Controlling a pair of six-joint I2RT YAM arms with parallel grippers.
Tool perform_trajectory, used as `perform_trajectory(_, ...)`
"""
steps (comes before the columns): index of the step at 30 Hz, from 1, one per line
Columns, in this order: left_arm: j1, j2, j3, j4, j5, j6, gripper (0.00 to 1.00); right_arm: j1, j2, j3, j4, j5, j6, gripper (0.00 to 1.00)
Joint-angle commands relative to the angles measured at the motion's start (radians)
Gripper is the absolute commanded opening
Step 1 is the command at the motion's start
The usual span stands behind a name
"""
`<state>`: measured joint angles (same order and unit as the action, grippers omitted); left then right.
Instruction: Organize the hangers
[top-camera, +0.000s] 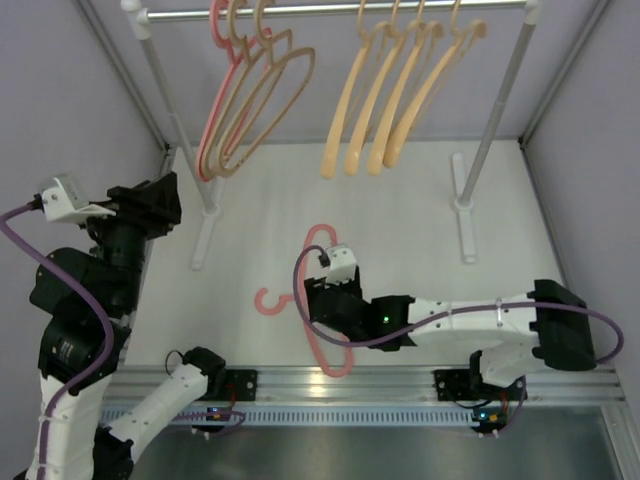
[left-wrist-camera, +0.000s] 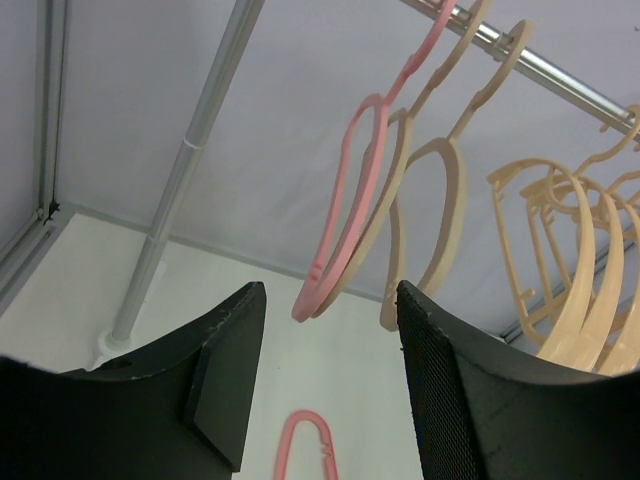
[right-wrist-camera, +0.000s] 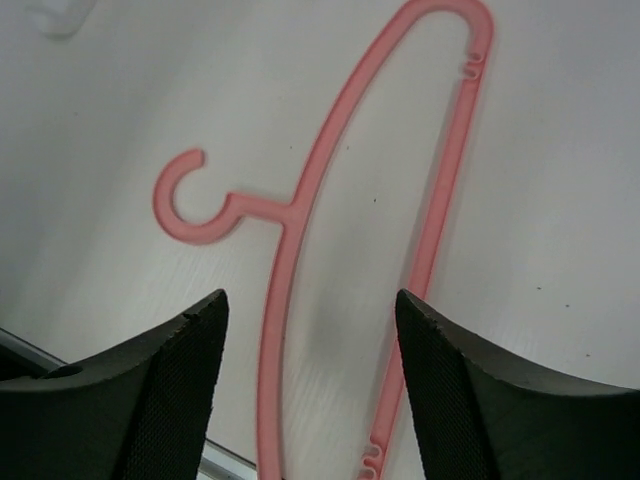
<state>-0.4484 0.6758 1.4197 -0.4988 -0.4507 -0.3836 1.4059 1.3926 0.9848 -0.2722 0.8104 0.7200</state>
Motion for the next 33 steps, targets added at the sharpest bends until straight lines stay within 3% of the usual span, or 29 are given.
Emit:
perform_trajectory(1,-0.001,-0.025,-0.024,-0.026,-0.022,-0.034,0.60,-0.031,0.109,0.031,0.114,-0.163,-0.025,0.64)
perform_trajectory(9,-0.001,-0.087,-0.108,-0.053,-0.043,-0.035,0.63,-0.094,0.291,0.026,0.194,-0.301,-0.050,0.57)
perform_trajectory(18,-0.003,-0.113,-0.183,-0.061,-0.029,-0.052,0.63,-0.113,0.405,0.106,0.197,-0.329,-0.085,0.56)
perform_trajectory(27,-0.003,-0.162,-0.275,-0.110,-0.016,-0.090,0.64,-0.123,0.473,0.144,0.197,-0.358,-0.079,0.56)
perform_trajectory(33,-0.001,-0.186,-0.332,-0.138,0.015,-0.135,0.64,-0.139,0.474,0.129,0.197,-0.352,-0.067,0.49)
